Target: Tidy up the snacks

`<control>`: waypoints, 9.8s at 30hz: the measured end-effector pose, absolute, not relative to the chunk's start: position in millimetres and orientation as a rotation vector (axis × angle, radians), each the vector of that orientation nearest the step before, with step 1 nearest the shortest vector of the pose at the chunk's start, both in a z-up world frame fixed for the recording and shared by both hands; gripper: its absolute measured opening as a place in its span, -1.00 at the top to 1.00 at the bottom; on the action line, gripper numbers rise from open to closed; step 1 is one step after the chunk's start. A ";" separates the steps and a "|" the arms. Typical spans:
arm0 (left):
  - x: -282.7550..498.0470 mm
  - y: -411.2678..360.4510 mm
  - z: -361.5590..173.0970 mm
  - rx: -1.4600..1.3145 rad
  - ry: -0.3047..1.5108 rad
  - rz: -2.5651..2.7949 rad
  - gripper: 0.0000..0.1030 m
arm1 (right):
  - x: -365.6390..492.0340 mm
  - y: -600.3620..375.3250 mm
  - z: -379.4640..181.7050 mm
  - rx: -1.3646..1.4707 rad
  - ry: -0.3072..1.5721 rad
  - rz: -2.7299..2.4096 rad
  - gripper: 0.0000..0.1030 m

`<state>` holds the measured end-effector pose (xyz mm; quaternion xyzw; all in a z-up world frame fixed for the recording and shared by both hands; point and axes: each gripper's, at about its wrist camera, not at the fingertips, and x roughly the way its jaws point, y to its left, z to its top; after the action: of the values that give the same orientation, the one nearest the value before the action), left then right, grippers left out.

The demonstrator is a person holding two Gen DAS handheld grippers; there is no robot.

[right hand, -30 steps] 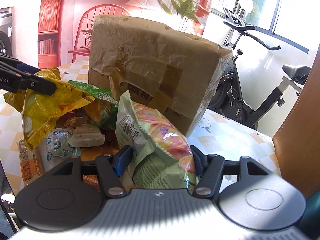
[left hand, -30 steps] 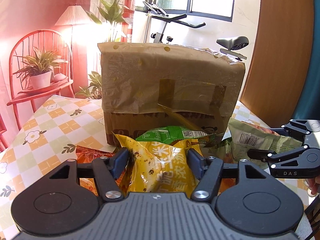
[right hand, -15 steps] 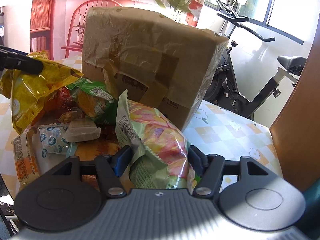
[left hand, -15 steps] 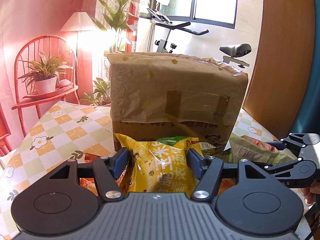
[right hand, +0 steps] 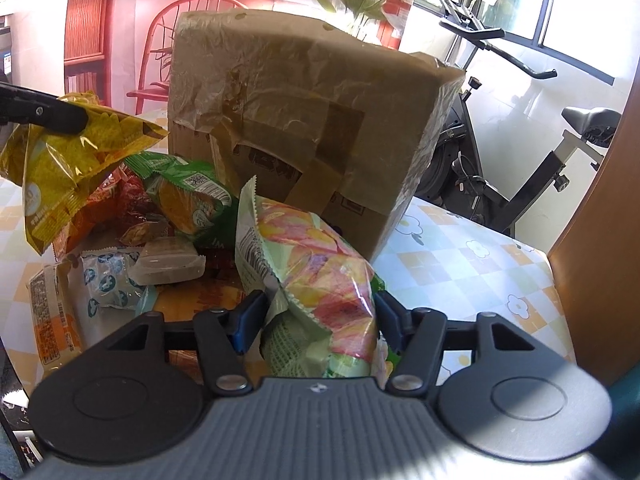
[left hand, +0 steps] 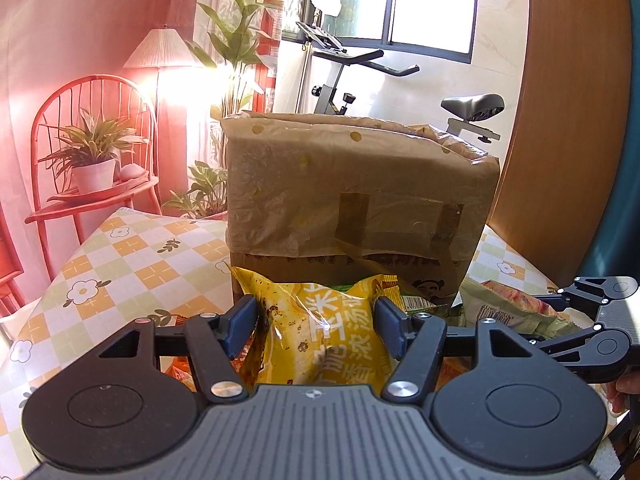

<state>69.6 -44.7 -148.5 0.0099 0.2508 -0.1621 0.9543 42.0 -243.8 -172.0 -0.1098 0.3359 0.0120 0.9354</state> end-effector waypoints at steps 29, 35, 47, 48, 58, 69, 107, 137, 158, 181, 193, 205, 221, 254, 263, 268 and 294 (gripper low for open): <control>112.9 -61.4 -16.9 0.016 0.257 -0.298 -0.31 | 100.0 -262.4 6.1 -0.174 0.411 -0.007 0.02; 121.5 -52.4 -38.6 -0.032 0.310 -0.306 -0.32 | 96.6 -275.2 -56.0 -0.119 0.608 0.088 -0.42; 116.0 -38.7 -75.7 -0.048 0.396 -0.290 -0.32 | 74.8 -222.6 -164.8 -0.158 0.807 0.044 -0.89; 115.0 -37.4 -76.2 -0.047 0.399 -0.288 -0.32 | 79.6 -224.9 -173.1 -0.143 0.829 0.023 -0.89; 113.4 -33.5 -75.7 -0.041 0.402 -0.277 -0.32 | 66.5 -249.6 -166.3 -0.079 0.827 -0.006 -0.41; 116.2 -49.1 -43.6 -0.002 0.316 -0.301 -0.32 | 45.8 -280.1 -33.8 -0.014 0.577 -0.026 -0.39; 257.8 -97.5 -30.4 0.092 0.345 -0.244 -0.80 | 246.2 -313.9 -33.0 0.422 0.533 -0.219 -0.90; 122.6 -30.1 -60.8 -0.094 0.325 -0.180 -0.98 | 115.9 -277.1 -69.7 0.237 0.411 -0.022 -1.00; 81.1 10.8 -98.3 0.054 0.448 -0.138 -0.88 | 35.5 -243.4 -128.5 0.215 0.450 -0.099 -1.00; 78.7 0.1 -161.7 0.069 0.568 -0.134 -0.74 | 67.7 -204.6 -211.9 0.027 0.782 0.135 -0.87; 82.6 0.8 -179.2 0.072 0.648 -0.177 -0.74 | 62.4 -217.3 -225.7 0.052 0.807 0.086 -0.47; 90.3 3.6 -186.7 0.062 0.666 -0.171 -0.74 | 59.2 -238.7 -230.7 0.042 0.719 -0.061 -0.45; 127.8 13.5 -195.7 -0.047 0.721 -0.206 -0.80 | 67.8 -245.0 -237.1 0.034 0.693 -0.049 -0.45; 141.3 22.6 -238.2 0.026 0.793 -0.112 -0.66 | 70.1 -248.6 -238.9 0.060 0.712 -0.037 -0.46; 124.8 22.4 -225.2 0.040 0.753 -0.070 -0.44 | 69.9 -248.7 -238.6 0.060 0.712 -0.037 -0.46; 118.5 22.9 -211.5 0.027 0.722 -0.066 -0.44 | 69.3 -249.4 -238.1 0.066 0.711 -0.036 -0.46; 105.6 4.8 -110.8 0.026 0.495 -0.044 -0.44 | 50.3 -248.2 -127.9 0.017 0.480 -0.032 -0.44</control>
<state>105.6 4.8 -110.8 0.0130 0.2450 -0.0219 0.9692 50.3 -248.2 -127.9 0.0082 0.2379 -0.0159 0.9711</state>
